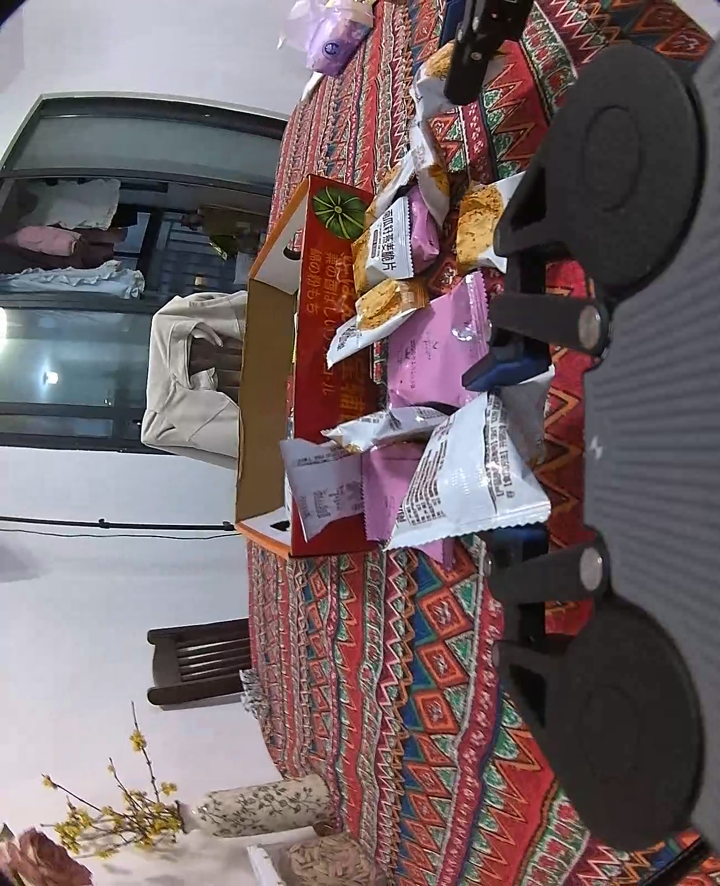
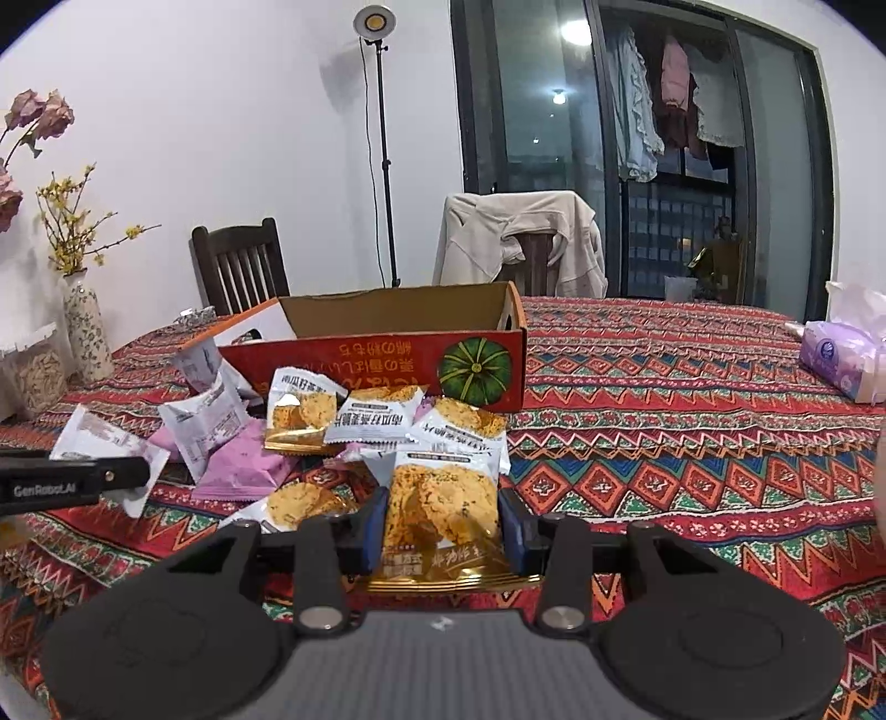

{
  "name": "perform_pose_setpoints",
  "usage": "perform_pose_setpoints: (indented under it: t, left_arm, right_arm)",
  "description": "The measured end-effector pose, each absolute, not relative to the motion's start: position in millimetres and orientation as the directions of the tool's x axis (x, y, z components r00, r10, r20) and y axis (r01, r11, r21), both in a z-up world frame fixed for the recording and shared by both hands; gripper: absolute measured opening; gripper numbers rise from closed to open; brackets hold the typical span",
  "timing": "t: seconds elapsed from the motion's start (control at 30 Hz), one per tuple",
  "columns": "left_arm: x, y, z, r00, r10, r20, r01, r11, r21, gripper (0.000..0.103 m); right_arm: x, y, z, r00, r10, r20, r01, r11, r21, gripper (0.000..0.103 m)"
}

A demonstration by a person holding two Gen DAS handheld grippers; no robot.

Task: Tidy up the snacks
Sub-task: 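Grasp an orange cracker packet with the right gripper while the left gripper grasps a white packet, then carry both packets into the cardboard box and open both grippers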

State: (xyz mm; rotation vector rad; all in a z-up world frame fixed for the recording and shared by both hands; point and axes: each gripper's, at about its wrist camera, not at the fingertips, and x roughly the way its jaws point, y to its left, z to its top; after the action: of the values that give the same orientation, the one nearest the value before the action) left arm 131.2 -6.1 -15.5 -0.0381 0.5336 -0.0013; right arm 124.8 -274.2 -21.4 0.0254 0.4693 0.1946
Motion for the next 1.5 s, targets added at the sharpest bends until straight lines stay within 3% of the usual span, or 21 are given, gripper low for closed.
perform_pose_setpoints:
  t: [0.33,0.87,1.07,1.33,1.5]
  left_arm:
    - [124.4,-0.2,12.0,0.894,-0.030,-0.448,0.007,0.999,-0.054,0.046]
    - [159.3,-8.1,37.2,0.915,-0.092,-0.393,0.075,0.995,-0.059,0.046]
    - [186.3,-13.4,40.5,0.908,-0.120,-0.402,0.105,0.993,-0.060,0.046]
    - [229.4,-16.5,73.1,0.942,-0.108,-0.319,0.104,0.994,-0.030,0.046]
    - [264.0,-16.5,72.6,0.937,-0.095,-0.336,0.080,0.995,-0.057,0.046]
  right_arm:
    - [117.8,-272.2,6.3,0.904,0.193,-0.381,-0.185,0.981,0.058,0.040]
    - [170.5,-262.6,27.1,0.896,0.222,-0.385,-0.217,0.974,0.057,0.040]
    - [195.2,-252.2,31.1,0.895,0.237,-0.378,-0.237,0.970,0.046,0.040]
    - [245.9,-248.3,53.8,0.910,0.227,-0.346,-0.229,0.973,0.037,0.040]
    - [283.3,-241.4,59.4,0.910,0.221,-0.351,-0.229,0.973,0.020,0.040]
